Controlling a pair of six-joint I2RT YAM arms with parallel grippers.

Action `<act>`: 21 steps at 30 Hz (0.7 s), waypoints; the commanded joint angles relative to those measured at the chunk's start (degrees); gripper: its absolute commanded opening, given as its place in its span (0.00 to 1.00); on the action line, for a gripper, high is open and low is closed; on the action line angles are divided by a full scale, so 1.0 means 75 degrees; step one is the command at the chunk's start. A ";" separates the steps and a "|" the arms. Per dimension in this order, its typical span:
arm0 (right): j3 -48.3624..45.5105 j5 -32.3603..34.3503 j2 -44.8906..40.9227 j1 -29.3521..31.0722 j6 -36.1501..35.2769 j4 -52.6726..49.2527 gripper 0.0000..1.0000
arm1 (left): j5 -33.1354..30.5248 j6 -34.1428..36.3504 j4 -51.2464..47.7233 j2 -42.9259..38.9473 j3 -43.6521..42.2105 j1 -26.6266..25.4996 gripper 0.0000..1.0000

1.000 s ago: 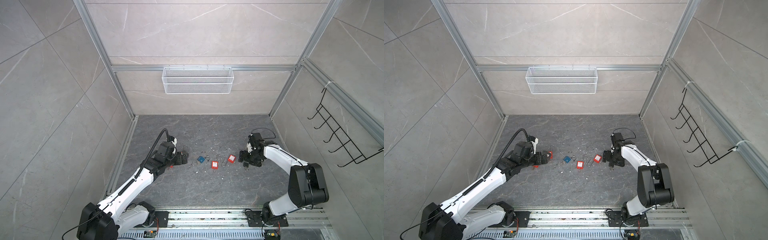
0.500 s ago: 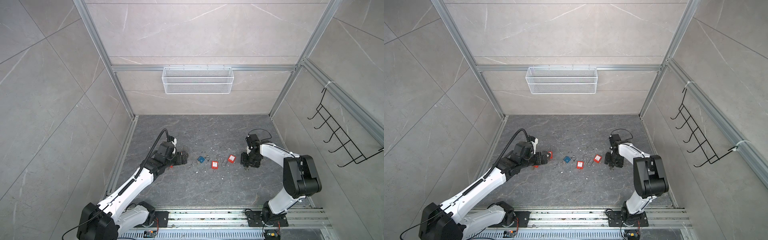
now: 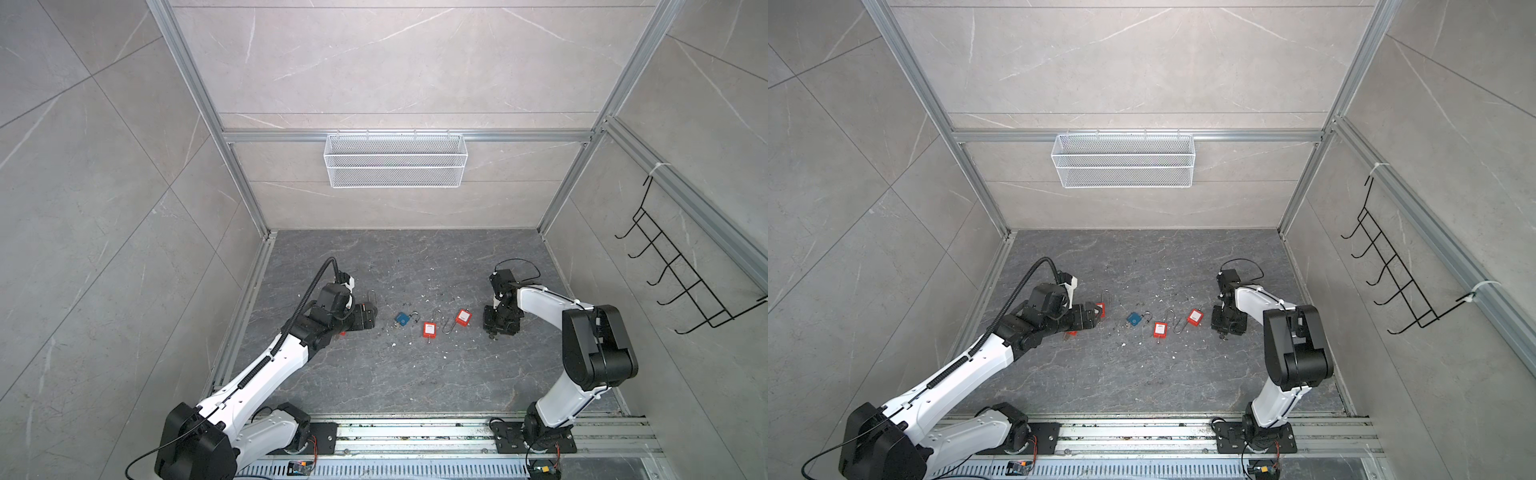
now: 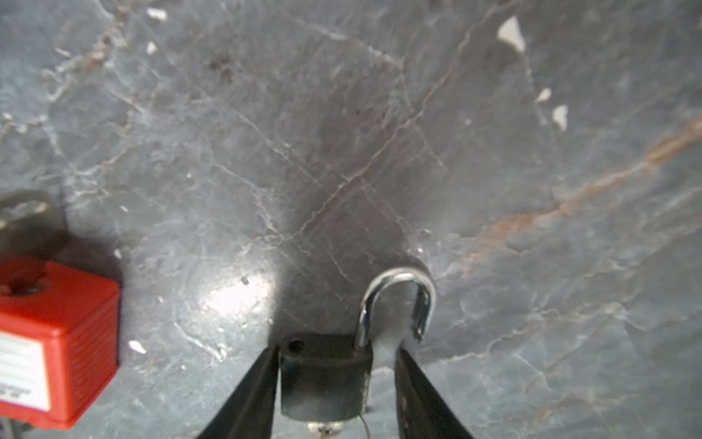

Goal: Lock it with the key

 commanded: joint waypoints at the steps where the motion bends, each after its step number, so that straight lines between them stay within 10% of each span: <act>1: 0.0039 0.0018 0.0136 0.0016 -0.0016 0.0098 0.46 | -0.0059 0.0058 0.0024 0.0034 0.0338 -0.0046 0.91; 21: 0.0379 -0.0081 -0.1181 0.0891 -0.1476 -0.0096 0.30 | -0.0411 0.0669 -0.0364 -0.0272 0.0600 -0.0049 0.90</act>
